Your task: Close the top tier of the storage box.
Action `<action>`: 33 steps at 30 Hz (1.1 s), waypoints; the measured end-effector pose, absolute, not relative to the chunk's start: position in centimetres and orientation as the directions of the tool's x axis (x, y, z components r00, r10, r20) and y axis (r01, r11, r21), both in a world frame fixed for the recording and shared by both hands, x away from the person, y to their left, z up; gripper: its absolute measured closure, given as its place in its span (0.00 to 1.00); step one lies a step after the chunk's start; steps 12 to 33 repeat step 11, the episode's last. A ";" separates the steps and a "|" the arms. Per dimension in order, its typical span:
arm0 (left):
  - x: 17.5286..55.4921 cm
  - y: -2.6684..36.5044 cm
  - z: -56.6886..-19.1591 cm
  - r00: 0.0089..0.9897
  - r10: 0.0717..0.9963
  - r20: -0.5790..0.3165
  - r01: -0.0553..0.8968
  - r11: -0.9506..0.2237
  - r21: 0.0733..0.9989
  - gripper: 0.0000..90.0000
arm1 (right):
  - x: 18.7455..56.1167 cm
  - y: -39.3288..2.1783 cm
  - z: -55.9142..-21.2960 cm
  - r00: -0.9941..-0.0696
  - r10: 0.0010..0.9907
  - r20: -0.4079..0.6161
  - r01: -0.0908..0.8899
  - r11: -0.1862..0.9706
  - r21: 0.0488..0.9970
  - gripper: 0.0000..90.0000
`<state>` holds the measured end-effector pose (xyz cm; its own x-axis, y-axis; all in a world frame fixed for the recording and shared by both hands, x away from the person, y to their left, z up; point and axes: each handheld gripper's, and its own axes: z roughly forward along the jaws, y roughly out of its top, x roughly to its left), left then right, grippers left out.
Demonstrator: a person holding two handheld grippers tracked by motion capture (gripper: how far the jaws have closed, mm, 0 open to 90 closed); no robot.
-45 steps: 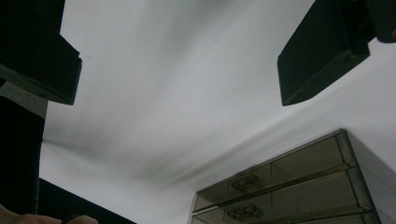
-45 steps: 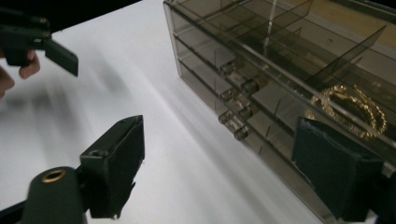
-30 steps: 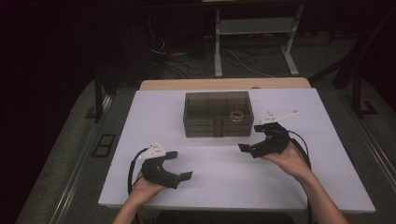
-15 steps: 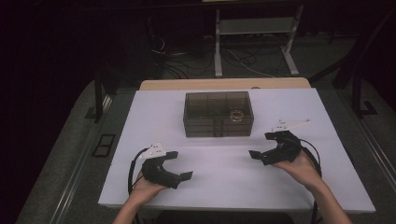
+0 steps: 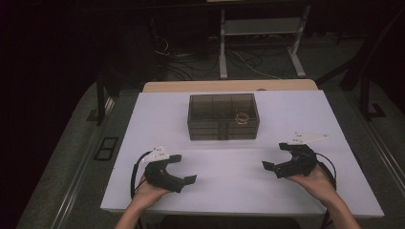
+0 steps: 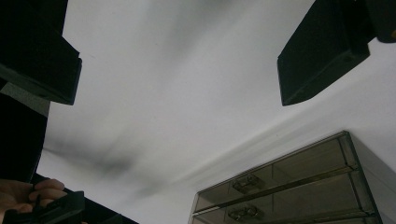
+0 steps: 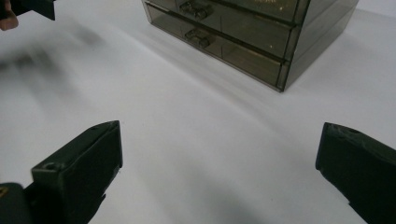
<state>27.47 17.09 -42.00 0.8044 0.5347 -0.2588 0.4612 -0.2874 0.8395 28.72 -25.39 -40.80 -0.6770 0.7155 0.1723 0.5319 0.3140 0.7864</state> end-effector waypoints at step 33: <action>27.5 17.0 -42.1 0.805 0.534 -0.259 0.464 -0.293 0.836 0.00 | 26.4 -26.8 -41.4 -0.662 0.733 0.159 0.509 0.283 0.813 0.00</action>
